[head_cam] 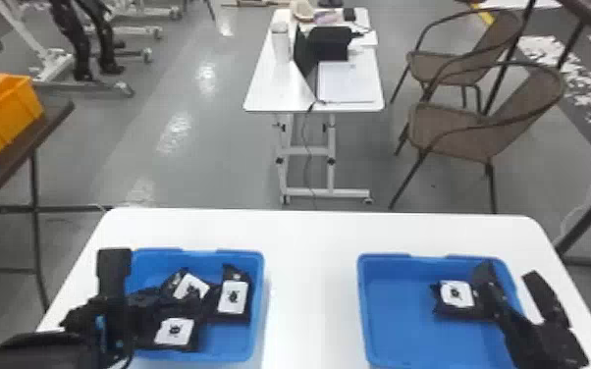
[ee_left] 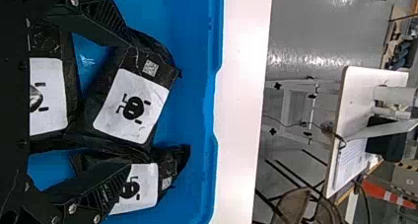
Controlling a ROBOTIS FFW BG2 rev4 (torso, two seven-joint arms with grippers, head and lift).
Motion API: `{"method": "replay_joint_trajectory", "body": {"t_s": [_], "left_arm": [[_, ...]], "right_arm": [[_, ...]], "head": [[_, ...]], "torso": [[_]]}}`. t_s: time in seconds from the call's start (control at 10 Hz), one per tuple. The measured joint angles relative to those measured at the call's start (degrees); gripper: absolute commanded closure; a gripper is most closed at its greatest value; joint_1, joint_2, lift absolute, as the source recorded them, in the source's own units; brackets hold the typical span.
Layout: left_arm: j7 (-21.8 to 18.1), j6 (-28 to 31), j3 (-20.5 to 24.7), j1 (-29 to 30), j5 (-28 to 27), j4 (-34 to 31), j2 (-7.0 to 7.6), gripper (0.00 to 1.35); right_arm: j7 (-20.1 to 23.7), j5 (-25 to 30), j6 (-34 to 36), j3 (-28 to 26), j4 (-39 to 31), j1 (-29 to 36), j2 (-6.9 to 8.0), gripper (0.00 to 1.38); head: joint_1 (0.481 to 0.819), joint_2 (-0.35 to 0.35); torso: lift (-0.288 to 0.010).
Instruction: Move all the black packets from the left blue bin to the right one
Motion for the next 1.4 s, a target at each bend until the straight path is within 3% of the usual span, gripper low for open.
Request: {"method": "replay_joint_trajectory", "body": {"t_s": [0.5,0.6,0.7,0.8,0.9,1.0,1.4], "left_arm": [[-3.6,-10.4,-4.6,-9.7,-1.5,19.7,1.36,0.16],[-3.6,-11.0,-4.9,-10.5,-2.1,21.3,1.37,0.28],[-3.9,-11.0,-4.9,-10.9,-2.1,22.3,1.23,0.75],[-4.4,-11.7,-5.0,-10.8,-1.5,22.8,1.17,1.01],[-5.4,-13.2,-5.2,-10.5,-1.2,22.9,1.15,1.02],[-6.7,-14.1,-5.3,-10.2,-1.5,22.5,1.21,1.19],[-10.3,-13.3,-4.0,-6.1,-2.7,15.1,1.61,1.21]], "right_arm": [[0.5,0.0,0.4,-0.1,0.2,-0.2,0.0,0.12],[0.5,0.0,0.4,-0.1,0.2,-0.3,0.0,0.12],[0.5,0.0,0.4,-0.1,0.2,-0.3,0.0,0.12],[0.5,0.0,0.5,-0.1,0.2,-0.3,0.0,0.12],[0.5,-0.1,0.5,-0.1,0.2,-0.2,0.0,0.12],[0.5,-0.2,0.5,0.0,0.2,-0.2,0.0,0.12],[0.9,-0.4,0.8,0.1,0.4,-0.4,0.0,0.12]], "head": [[0.695,0.05],[0.695,0.051],[0.695,0.051],[0.695,0.046],[0.695,0.044],[0.695,0.036],[0.695,0.034]], "torso": [[0.0],[0.0],[0.0],[0.0],[0.0],[0.0],[0.0]]}}
